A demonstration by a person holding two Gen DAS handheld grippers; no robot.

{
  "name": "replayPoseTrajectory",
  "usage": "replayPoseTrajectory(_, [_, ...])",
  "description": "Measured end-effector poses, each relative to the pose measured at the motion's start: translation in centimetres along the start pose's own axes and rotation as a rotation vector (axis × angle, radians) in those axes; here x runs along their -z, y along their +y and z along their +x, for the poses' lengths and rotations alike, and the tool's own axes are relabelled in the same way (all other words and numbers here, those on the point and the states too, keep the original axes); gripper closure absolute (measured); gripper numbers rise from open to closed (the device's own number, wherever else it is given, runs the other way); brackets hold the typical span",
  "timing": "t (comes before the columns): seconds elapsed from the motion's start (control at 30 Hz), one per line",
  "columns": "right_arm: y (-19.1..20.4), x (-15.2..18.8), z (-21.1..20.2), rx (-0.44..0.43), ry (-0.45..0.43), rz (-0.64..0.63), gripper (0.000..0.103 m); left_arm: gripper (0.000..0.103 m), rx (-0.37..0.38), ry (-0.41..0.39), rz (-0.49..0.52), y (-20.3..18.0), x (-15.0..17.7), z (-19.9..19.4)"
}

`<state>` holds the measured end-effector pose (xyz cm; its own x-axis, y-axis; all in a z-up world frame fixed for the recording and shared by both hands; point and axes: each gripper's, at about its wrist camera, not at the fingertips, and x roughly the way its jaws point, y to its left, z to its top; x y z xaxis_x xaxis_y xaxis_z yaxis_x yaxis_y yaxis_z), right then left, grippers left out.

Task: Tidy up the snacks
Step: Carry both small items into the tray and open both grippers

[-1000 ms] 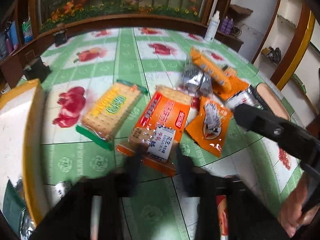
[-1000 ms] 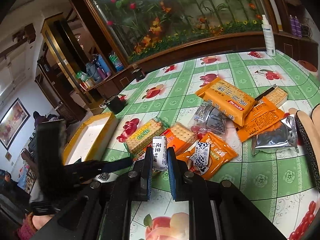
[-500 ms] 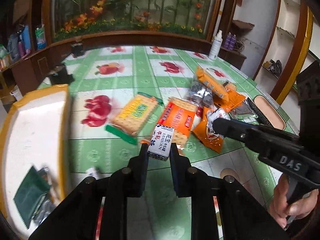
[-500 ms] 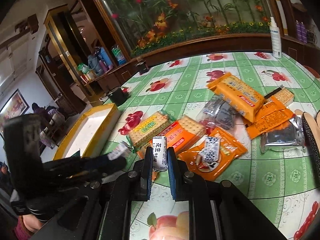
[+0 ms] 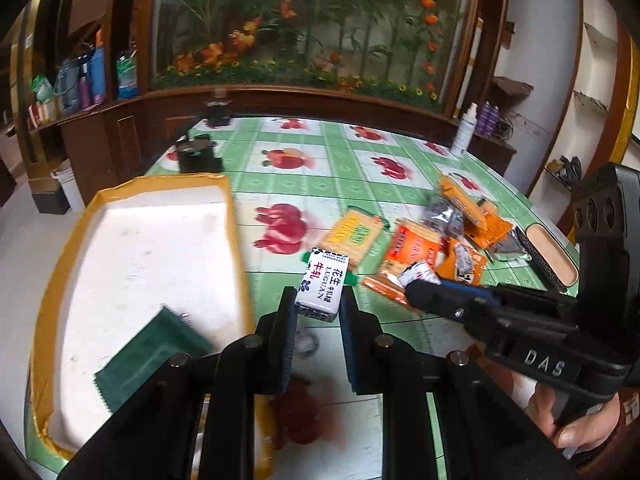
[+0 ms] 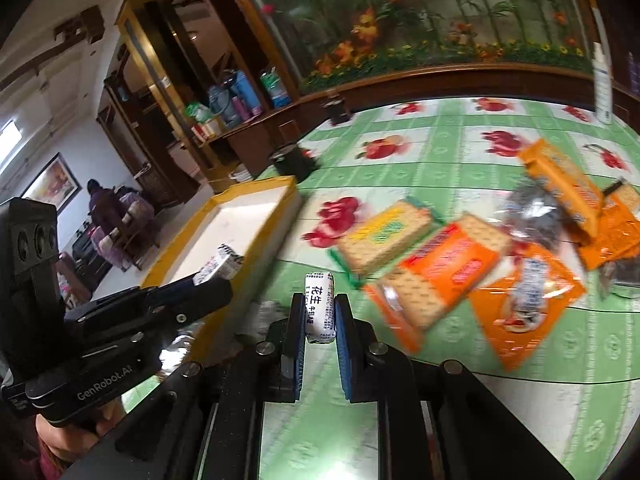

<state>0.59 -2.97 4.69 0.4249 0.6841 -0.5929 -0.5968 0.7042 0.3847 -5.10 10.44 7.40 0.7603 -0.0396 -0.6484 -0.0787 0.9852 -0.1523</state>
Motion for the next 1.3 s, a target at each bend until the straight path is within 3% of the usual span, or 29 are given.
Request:
replayPoseTrajectory(0.63, [12.0, 0.5, 6.9, -0.087, 0.095, -0.228, 0.087, 0.083, -0.132, -0.009, -0.250, 13.9, 3.1, -2.4])
replayPoseTrajectory(1.3, [15.2, 3.1, 9.7, -0.141, 0.202, -0.330, 0.085, 0.080, -0.187, 0.032, -0.302, 15.9, 4.3, -1.5])
